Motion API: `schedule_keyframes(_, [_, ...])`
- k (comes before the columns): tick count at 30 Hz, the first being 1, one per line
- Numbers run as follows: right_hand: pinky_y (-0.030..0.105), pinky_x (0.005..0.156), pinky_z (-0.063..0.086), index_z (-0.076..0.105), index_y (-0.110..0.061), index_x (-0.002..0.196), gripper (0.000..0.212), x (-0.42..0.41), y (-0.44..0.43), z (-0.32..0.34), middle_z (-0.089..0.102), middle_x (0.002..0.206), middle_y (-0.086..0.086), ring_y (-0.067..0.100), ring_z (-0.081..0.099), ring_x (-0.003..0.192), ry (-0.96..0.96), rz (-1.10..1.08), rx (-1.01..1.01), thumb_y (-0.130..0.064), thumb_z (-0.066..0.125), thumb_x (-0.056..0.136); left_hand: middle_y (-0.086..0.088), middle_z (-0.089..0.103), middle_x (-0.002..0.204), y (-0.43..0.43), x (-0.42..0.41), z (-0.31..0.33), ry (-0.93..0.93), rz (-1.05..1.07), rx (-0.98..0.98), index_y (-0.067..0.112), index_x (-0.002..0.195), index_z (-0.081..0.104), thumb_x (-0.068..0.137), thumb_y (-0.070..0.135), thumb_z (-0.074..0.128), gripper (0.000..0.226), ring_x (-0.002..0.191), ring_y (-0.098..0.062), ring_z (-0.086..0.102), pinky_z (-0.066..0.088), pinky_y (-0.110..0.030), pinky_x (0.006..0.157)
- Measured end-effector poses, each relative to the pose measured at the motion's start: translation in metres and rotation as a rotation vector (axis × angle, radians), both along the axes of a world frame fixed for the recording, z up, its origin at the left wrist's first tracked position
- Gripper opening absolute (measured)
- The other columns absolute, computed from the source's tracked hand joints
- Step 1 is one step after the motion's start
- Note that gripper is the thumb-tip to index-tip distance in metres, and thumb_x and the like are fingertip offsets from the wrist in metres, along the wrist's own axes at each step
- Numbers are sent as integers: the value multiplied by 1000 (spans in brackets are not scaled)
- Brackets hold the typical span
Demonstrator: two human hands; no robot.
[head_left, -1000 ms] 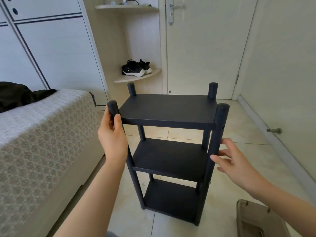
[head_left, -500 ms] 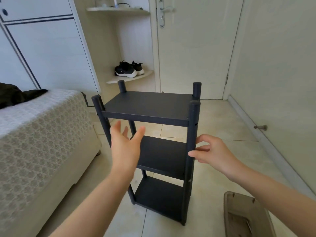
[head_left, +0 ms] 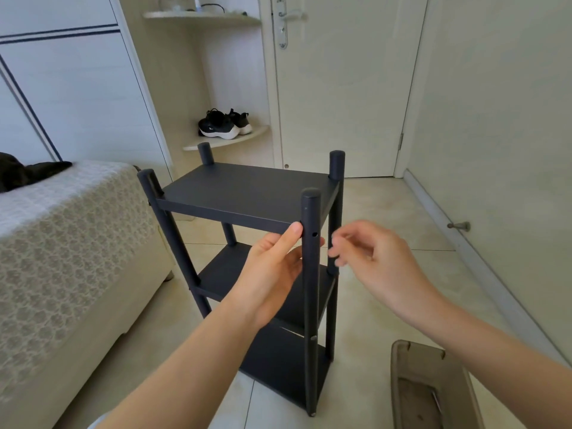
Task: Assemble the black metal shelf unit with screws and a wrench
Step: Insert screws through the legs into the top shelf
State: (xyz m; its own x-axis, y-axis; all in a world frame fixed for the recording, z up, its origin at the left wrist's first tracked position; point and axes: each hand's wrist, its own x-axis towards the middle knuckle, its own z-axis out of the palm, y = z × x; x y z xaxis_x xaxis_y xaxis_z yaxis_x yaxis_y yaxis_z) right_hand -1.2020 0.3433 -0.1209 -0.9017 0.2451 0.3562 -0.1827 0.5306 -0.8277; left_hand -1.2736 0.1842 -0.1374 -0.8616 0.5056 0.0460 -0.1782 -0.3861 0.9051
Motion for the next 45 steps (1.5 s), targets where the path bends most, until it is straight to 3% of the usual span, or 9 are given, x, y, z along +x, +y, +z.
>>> schedule_keyframes(4, [21,77,55,65,-26,115,22,4,-2,25,64,95,-15,5,62,93,218,21,3,-26,61,94,-8,73,118,4,-4,-1,23,35,-43,-8,128,57,86,41,66,65,113,-23,69,50,-36,91])
schedule_keyframes(8, [19,77,54,58,-27,132,38,-7,-10,37,59,107,-15,2,59,96,214,68,79,-27,61,94,-12,69,128,5,-8,-5,45,12,-23,5,124,67,91,39,63,47,121,-28,65,51,-39,97])
schedule_keyframes(16, [20,96,49,65,-24,116,22,-18,-8,48,72,105,-15,-5,64,102,169,116,83,-19,62,94,-11,72,120,3,-8,-3,73,4,11,17,112,76,85,37,67,35,114,-30,68,58,-34,89])
schedule_keyframes(23, [12,92,46,65,-26,114,20,-15,-4,53,72,106,-14,-6,64,103,110,181,36,-19,60,96,-12,73,118,-1,-11,-6,88,0,-21,8,109,72,81,40,70,43,112,-31,69,58,-34,86])
schedule_keyframes(28, [27,93,53,62,-23,114,19,-14,-4,54,74,102,-9,4,69,94,75,208,-29,-16,56,98,-13,73,119,-1,-8,-14,115,-9,-80,12,102,77,84,36,67,32,117,-27,67,53,-37,101])
schedule_keyframes(30, [23,91,52,62,-23,114,18,-12,-3,54,73,102,-11,2,68,94,78,211,-10,-17,56,98,-14,73,118,-1,-6,-15,101,6,-89,9,102,76,79,40,71,39,116,-27,68,53,-41,102])
schedule_keyframes(36, [14,89,48,62,-24,113,17,-13,-4,50,73,101,-11,-2,67,95,104,204,16,-17,57,98,-16,73,115,-1,-8,-10,37,-21,-18,5,102,73,81,35,71,37,113,-32,69,59,-34,85])
schedule_keyframes(41, [35,99,48,62,-25,114,18,-17,-4,49,71,104,-14,0,63,106,137,181,51,-20,57,98,-9,75,113,1,-8,-9,20,-30,17,17,96,77,84,38,70,25,110,-28,71,58,-32,80])
schedule_keyframes(45, [39,100,48,64,-25,117,21,-19,-2,49,69,111,-15,0,60,112,135,180,74,-21,57,98,-7,74,111,1,-9,-9,2,-42,27,19,94,76,86,38,69,22,108,-25,71,58,-34,81])
